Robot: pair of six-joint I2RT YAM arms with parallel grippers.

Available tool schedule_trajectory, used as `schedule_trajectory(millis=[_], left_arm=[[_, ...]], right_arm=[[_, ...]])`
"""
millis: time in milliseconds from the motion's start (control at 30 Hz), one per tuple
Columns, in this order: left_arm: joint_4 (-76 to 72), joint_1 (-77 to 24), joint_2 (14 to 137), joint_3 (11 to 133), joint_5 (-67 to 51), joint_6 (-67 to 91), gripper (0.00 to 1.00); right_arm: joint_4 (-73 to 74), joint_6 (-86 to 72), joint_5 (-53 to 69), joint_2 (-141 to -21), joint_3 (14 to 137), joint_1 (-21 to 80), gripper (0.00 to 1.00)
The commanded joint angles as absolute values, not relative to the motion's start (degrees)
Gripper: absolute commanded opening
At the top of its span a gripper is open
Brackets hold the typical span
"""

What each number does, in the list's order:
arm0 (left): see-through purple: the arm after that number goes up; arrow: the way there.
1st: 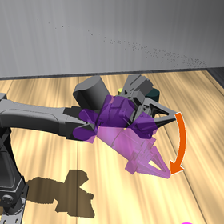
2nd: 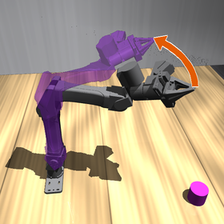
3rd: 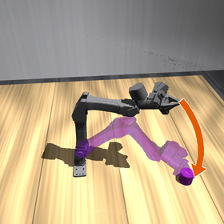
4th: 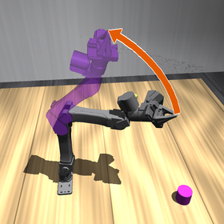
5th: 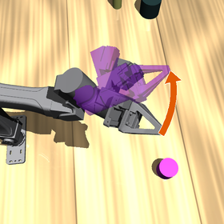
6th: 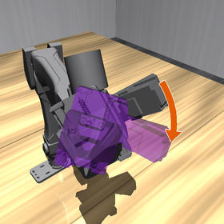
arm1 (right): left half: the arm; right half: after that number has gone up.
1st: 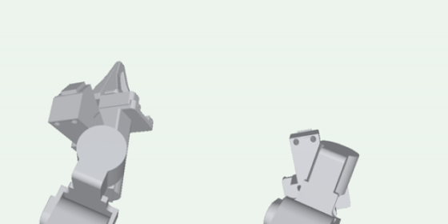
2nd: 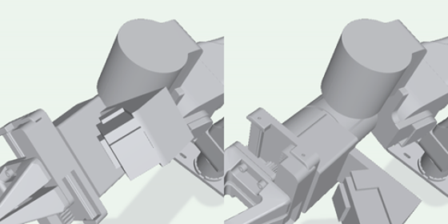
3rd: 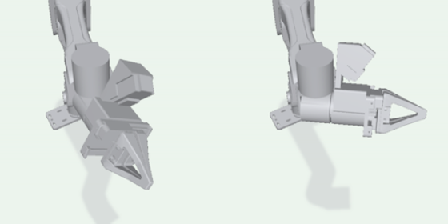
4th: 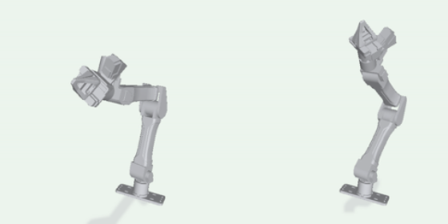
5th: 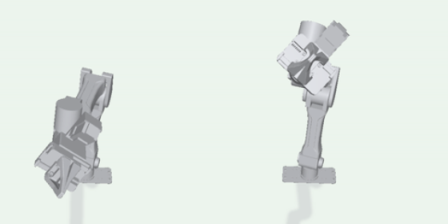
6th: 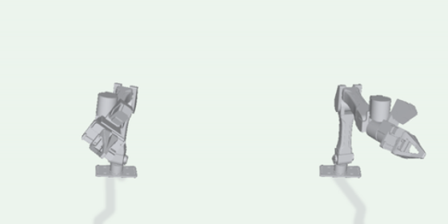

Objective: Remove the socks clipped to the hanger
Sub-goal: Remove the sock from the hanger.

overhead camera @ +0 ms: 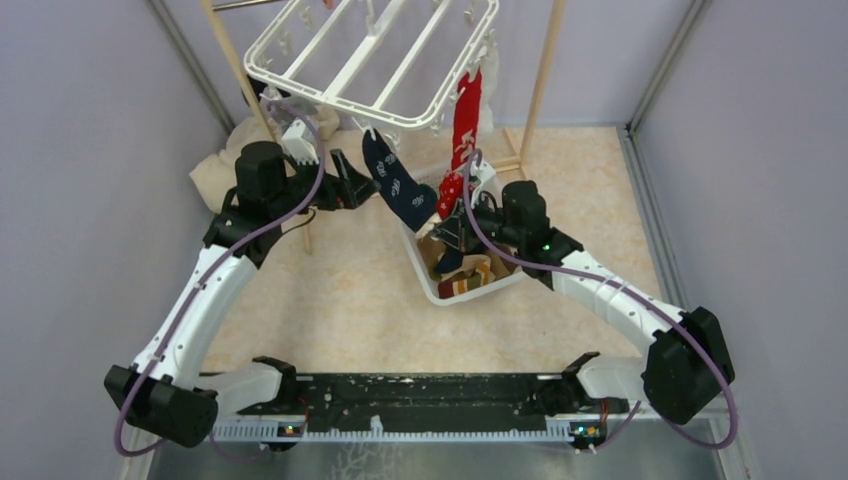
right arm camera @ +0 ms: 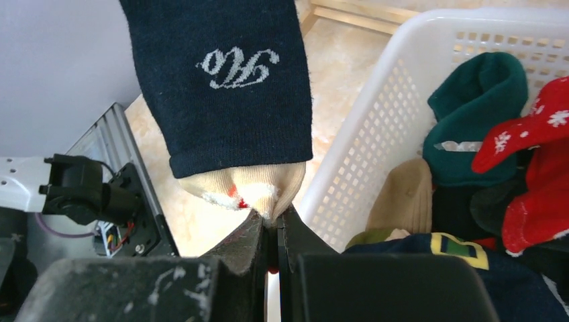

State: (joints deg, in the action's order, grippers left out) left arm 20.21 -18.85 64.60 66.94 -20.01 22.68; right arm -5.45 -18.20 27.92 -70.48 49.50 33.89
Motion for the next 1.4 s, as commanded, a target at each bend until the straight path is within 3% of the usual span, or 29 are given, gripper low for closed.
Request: schedule_trajectory(millis=[0,300,833,1367], left_arm=[[18.9,-18.5,65.7,73.9,-21.4,24.0,0.92],[24.5,-18.5,68.7,82.4,-16.9,25.1,0.9],[25.3,-18.5,68.2,82.7,-9.8,26.4,0.9],[19.3,-20.2,68.7,82.4,-6.4,30.1,0.88]], right_arm=[[-6.9,-18.1,22.3,-69.6,52.0,33.8,0.0],[-4.7,-13.1,3.3,-70.0,54.0,42.4,0.0],[-4.0,-6.3,-32.0,-76.0,59.4,57.9,0.0],[-4.2,-0.3,-50.2,-84.3,65.5,65.5,0.0]])
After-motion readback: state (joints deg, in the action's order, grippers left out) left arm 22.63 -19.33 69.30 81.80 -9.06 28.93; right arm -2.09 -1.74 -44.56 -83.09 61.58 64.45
